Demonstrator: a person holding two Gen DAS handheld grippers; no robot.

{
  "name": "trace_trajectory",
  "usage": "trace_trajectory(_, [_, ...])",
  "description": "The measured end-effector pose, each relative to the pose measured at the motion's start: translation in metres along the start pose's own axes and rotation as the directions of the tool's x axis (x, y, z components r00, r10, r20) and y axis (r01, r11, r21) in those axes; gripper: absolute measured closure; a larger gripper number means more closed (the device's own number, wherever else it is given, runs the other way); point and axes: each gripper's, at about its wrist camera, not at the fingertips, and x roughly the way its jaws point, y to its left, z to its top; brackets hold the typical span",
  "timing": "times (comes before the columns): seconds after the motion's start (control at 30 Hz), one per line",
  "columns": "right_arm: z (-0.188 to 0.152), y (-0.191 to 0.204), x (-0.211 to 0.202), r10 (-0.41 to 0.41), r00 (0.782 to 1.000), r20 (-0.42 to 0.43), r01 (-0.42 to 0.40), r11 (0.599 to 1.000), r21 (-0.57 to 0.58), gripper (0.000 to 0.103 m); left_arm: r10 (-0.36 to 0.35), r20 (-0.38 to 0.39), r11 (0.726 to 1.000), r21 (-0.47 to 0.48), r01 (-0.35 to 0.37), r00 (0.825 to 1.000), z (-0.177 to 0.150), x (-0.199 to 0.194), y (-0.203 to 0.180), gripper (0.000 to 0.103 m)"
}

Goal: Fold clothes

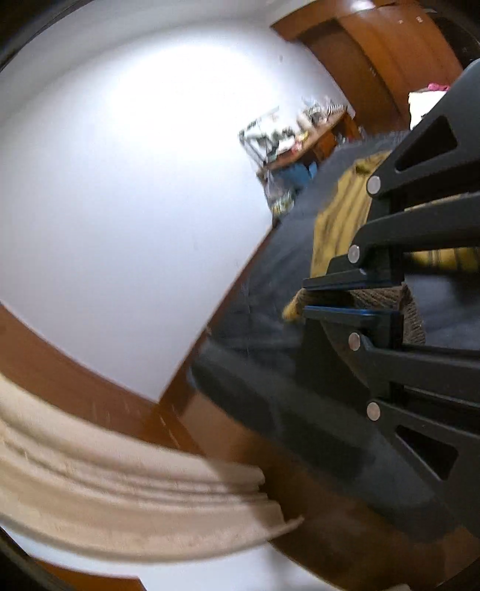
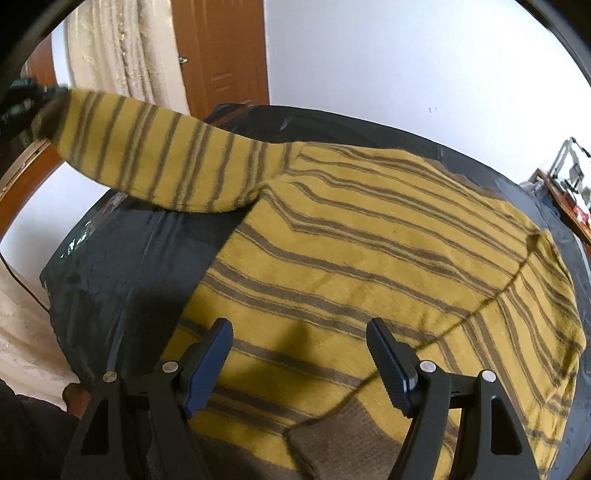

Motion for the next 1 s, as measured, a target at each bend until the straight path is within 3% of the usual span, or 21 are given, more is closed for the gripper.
trace_trajectory(0.23, [-0.011, -0.032, -0.015, -0.002, 1.000, 0.016, 0.001, 0.999, 0.053, 0.027, -0.149, -0.037, 0.987, 0.053, 0.151, 0.988, -0.020, 0.017, -0.093, 0.095])
trace_trajectory(0.37, [-0.022, -0.060, -0.031, -0.008, 0.999, 0.032, 0.005, 0.997, 0.083, 0.027, -0.229, -0.110, 0.966, 0.097, 0.240, 0.967, -0.048, 0.042, -0.158, 0.095])
trace_trajectory(0.5, [-0.040, -0.099, -0.050, -0.032, 0.998, 0.046, 0.026, 0.992, 0.124, 0.027, -0.266, -0.213, 0.947, 0.124, 0.296, 0.940, -0.087, 0.078, -0.216, 0.095])
trace_trajectory(0.67, [-0.078, -0.155, -0.074, -0.079, 0.996, 0.033, 0.071, 0.977, 0.202, 0.027, -0.245, -0.341, 0.940, 0.144, 0.308, 0.908, -0.154, 0.128, -0.277, 0.095])
trace_trajectory(0.83, [-0.122, -0.205, -0.090, -0.114, 0.993, -0.009, 0.112, 0.956, 0.269, 0.027, -0.215, -0.446, 0.940, 0.146, 0.308, 0.869, -0.215, 0.164, -0.314, 0.095])
trace_trajectory(0.93, [-0.143, -0.228, -0.096, -0.122, 0.992, -0.036, 0.127, 0.945, 0.300, 0.026, -0.161, -0.484, 0.939, 0.194, 0.285, 0.860, -0.250, 0.182, -0.335, 0.094])
trace_trajectory(1.0, [-0.154, -0.240, -0.099, -0.120, 0.992, -0.048, 0.129, 0.940, 0.315, 0.027, -0.090, -0.502, 0.946, 0.228, 0.232, 0.860, -0.272, 0.199, -0.343, 0.094])
